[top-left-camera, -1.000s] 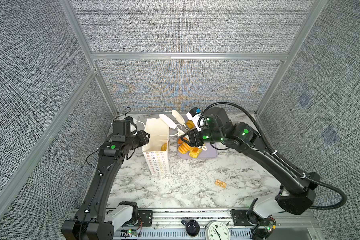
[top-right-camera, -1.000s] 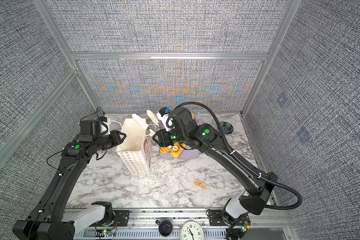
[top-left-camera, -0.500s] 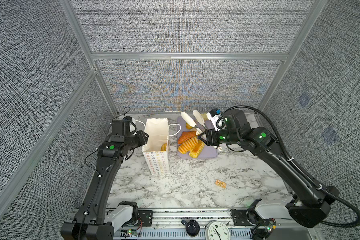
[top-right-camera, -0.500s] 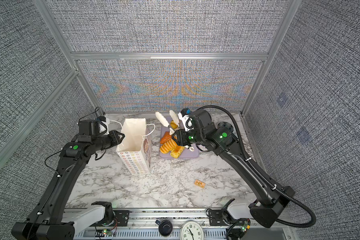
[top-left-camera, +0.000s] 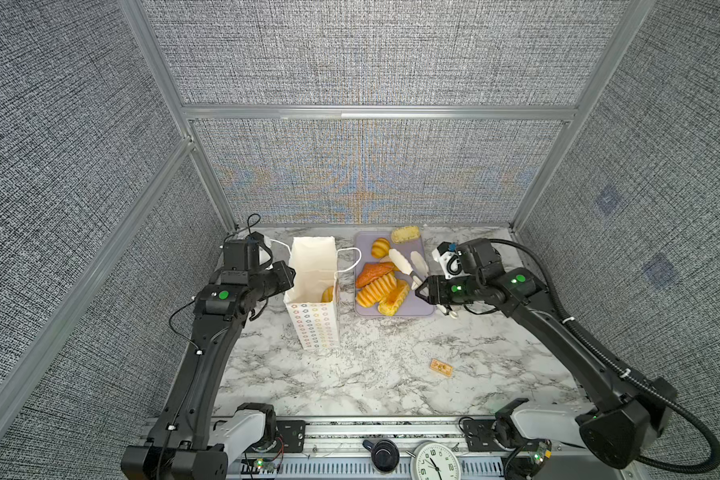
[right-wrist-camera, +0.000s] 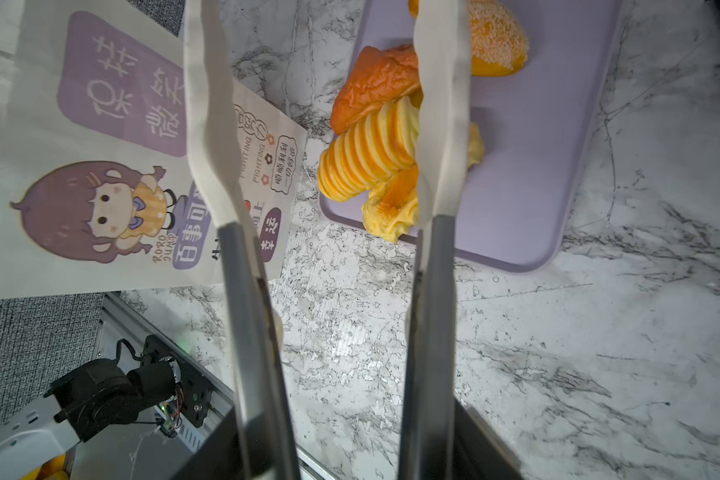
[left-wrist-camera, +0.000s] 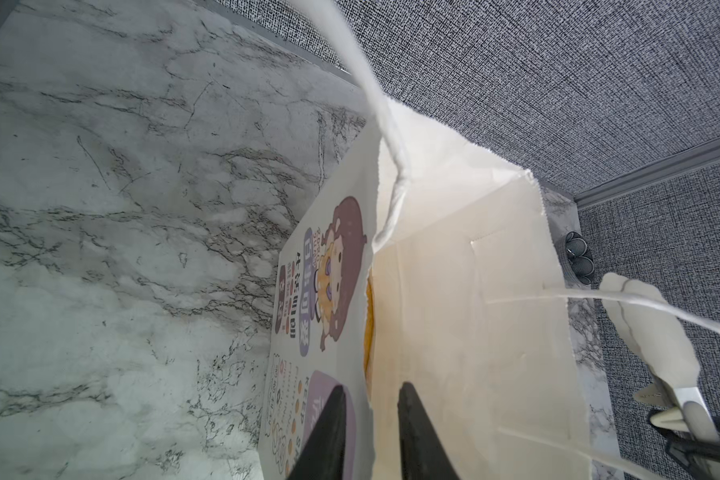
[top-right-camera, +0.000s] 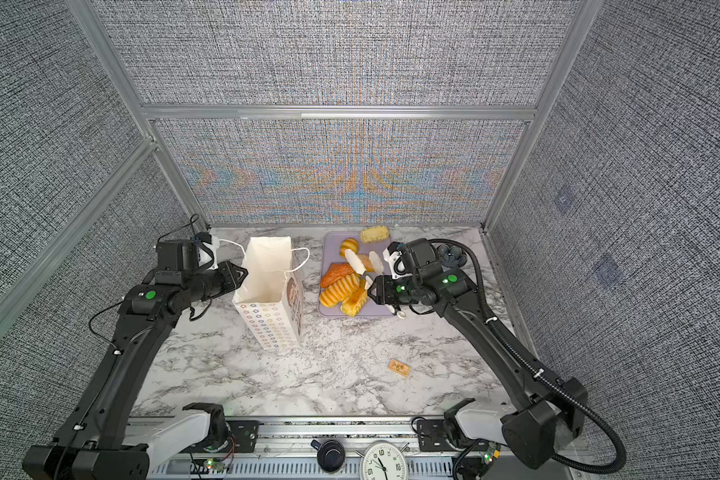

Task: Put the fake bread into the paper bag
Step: 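Withdraw the empty tongs from the bag back over the tray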

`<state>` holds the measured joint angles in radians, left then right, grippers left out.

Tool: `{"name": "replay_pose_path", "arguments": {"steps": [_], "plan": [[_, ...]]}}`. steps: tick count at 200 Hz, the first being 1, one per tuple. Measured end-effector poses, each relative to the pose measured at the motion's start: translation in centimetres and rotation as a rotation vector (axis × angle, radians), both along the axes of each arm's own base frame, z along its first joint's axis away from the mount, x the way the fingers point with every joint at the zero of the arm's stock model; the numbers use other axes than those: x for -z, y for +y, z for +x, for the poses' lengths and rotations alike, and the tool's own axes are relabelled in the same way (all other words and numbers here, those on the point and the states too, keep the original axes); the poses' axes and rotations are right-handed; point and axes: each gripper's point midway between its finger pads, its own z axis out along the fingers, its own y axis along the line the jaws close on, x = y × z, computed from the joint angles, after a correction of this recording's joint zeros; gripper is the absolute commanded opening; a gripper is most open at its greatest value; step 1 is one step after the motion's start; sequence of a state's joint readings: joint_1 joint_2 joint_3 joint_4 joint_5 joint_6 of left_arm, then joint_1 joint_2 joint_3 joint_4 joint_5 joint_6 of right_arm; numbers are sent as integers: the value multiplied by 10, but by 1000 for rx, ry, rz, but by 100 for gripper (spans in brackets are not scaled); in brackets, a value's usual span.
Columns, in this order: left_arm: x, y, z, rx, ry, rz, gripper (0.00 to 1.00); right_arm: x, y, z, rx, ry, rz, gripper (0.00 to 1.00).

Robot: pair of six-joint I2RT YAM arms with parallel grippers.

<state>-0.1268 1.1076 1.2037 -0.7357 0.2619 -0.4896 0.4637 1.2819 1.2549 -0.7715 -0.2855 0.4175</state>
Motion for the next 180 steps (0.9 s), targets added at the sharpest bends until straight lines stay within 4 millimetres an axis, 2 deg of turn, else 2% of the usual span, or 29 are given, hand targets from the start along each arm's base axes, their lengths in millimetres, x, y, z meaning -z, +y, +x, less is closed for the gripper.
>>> {"name": "replay_pose_path", "arguments": {"steps": [107, 180], "plan": [[6, 0, -1, 0, 14, 2, 23, 69, -22, 3, 100, 207, 50, 54], [9, 0, -2, 0, 19, 3, 23, 98, -24, -1, 133, 278, 101, 53]]}}
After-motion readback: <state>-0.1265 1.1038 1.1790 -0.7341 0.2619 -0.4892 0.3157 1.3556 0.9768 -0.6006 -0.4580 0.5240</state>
